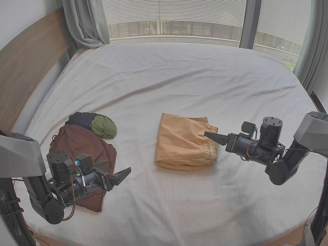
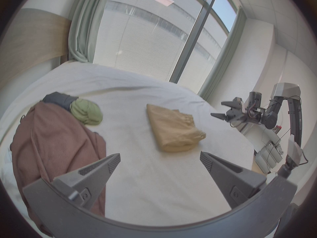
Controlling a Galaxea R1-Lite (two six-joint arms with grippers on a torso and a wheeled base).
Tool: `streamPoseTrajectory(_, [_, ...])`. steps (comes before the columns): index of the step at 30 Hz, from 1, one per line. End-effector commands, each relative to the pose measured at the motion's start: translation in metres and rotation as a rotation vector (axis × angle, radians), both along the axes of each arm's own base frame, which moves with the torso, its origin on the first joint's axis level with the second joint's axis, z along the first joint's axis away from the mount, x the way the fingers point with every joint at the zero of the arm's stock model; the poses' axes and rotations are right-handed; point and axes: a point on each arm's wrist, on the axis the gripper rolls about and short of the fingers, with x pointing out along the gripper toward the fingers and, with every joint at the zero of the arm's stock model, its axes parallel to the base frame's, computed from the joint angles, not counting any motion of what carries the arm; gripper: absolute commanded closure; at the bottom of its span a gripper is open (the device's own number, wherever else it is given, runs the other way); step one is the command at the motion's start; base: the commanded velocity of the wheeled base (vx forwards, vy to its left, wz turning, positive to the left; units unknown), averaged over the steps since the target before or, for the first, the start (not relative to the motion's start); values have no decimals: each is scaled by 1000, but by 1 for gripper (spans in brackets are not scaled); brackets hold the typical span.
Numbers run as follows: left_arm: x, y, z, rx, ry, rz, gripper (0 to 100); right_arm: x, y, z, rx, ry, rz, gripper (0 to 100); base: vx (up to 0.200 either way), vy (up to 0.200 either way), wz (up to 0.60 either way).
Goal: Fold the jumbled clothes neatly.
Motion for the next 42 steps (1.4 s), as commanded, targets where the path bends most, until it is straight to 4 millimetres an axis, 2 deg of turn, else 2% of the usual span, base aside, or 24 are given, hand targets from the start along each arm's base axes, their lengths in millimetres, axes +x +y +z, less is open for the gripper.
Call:
streamPoseTrajectory(1, [-56,-11,65,-80,-191,-122,0,-127,-31,56,-94,-174,47,0,0,0,0])
streamPoseTrajectory(3, [-68,-7,63,-48,-189,-134,0,-141,-39,55,-120,-181,37,0,0,0,0])
streamPoseTrajectory(5, [-69,-6,63,-45,-190,-133,0,-142,-40,55,-122,-183,35,0,0,0,0])
streamPoseTrajectory(6, [-85,2,59,13,-194,-148,0,-155,-53,50,-175,-194,0,0,0,0,0])
streamPoseTrajectory(7, [-88,4,60,37,-211,-152,0,-160,-59,49,-199,-204,-15,0,0,0,0])
streamPoseTrajectory(10, [-88,11,66,52,-249,-124,0,-171,-67,48,-251,-242,-36,0,0,0,0])
streamPoseTrajectory(12, [-88,11,66,52,-249,-124,0,-171,-67,48,-251,-242,-36,0,0,0,0])
streamPoseTrajectory(13, [-91,14,69,58,-270,-136,0,-183,-75,49,-299,-291,-58,0,0,0,0])
streamPoseTrajectory(20, [-111,25,82,86,-298,-187,0,-210,-100,62,-341,-338,-203,0,0,0,0])
streamPoseTrajectory(24, [-130,35,83,124,-262,-188,0,-235,-102,67,-345,-347,-212,0,0,0,0])
streamPoseTrajectory(25, [-131,36,83,125,-260,-190,0,-236,-102,67,-345,-347,-212,0,0,0,0])
streamPoseTrajectory(26, [-140,39,83,136,-240,-201,0,-250,-102,68,-344,-358,-211,0,0,0,0])
streamPoseTrajectory(27, [-140,39,83,136,-240,-201,0,-250,-102,68,-344,-358,-211,0,0,0,0])
streamPoseTrajectory(29, [-152,46,84,139,-238,-209,0,-269,-102,71,-341,-369,-213,0,0,0,0])
streamPoseTrajectory(35, [-180,57,87,138,-264,-171,0,-307,-104,72,-322,-448,-242,0,0,0,0])
streamPoseTrajectory(36, [-181,57,87,138,-264,-170,0,-308,-104,72,-322,-452,-243,0,0,0,0])
streamPoseTrajectory(38, [-196,60,86,134,-276,-159,0,-325,-104,70,-304,-496,-246,0,0,0,0])
streamPoseTrajectory(42, [-222,66,81,133,-305,-127,0,-343,-104,64,-261,-533,-239,0,0,0,0])
